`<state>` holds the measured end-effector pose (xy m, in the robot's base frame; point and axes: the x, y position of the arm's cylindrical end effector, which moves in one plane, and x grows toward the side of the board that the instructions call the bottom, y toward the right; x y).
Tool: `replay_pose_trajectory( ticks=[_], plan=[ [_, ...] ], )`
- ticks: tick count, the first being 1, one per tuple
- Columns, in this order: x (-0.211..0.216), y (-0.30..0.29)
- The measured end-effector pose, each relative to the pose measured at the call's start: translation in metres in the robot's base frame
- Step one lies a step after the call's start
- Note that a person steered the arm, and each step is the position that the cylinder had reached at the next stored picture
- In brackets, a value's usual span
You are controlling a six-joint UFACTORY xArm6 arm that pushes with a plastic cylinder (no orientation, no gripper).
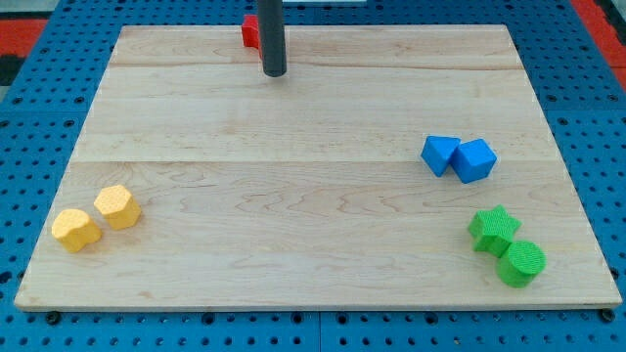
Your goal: Separate red star from the red circle
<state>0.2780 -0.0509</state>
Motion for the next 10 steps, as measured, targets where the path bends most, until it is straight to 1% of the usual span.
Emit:
replay_pose_trajectory(
  ticks=[1,2,3,4,5,6,7,8,9,10],
  plan=[
    [-0.027,0.06],
    [-0.06,0.086],
    [-0.085,0.051],
    [-0.085,-0.016],
    [-0.075,-0.052],
    [-0.062,-0.053],
    [-0.05,-0.092],
    [-0.048,-0.102],
    [-0.059,-0.077],
    [-0.061,-0.063]
  ],
)
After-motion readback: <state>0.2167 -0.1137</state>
